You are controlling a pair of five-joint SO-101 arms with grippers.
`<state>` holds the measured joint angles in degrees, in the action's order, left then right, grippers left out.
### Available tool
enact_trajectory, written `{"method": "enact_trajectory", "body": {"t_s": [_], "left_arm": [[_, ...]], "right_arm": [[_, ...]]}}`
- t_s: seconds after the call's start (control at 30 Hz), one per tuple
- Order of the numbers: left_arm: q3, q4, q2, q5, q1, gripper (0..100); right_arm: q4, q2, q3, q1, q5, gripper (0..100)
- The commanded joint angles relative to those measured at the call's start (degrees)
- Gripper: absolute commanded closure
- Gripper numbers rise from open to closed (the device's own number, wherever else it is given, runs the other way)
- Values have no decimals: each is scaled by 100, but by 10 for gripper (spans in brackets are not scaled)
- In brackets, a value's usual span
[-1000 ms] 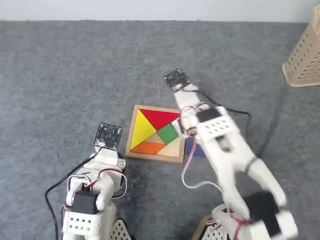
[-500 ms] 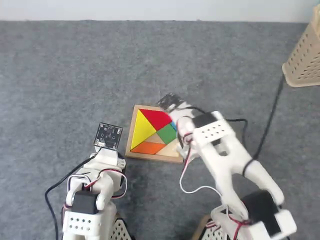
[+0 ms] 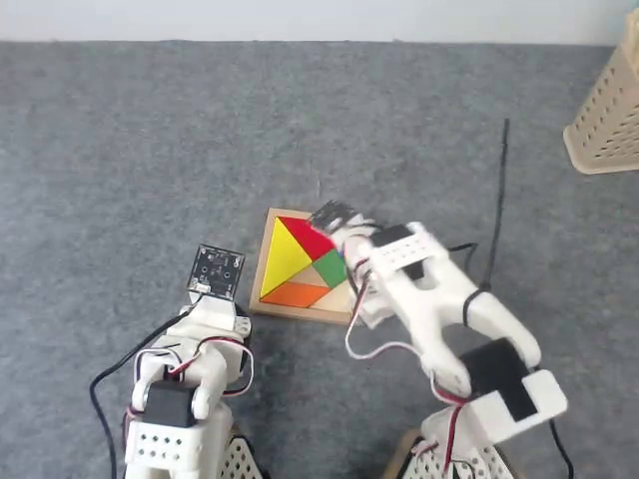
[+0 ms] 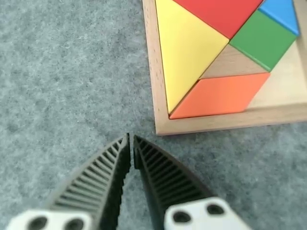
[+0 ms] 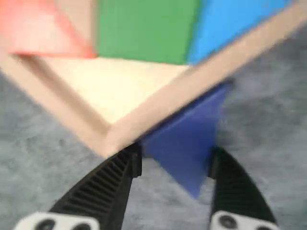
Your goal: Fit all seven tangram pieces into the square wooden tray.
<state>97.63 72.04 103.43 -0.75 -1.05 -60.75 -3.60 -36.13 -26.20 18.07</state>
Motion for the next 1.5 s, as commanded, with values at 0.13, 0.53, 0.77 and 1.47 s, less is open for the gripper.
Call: {"method": "enact_trajectory", "body": {"t_s": [0.13, 0.53, 0.77, 1.47], "left_arm": [[-110, 35, 114, 53, 9, 988], [-110, 35, 114, 53, 9, 988], [-110, 35, 114, 53, 9, 988], [-110, 35, 114, 53, 9, 988]], "right_arm": [[163, -215, 457, 1112, -378, 909], [-514, 119, 1073, 2053, -466, 850], [-1244, 796, 1556, 1692, -475, 775], [-215, -954, 1451, 1411, -958, 775]]}}
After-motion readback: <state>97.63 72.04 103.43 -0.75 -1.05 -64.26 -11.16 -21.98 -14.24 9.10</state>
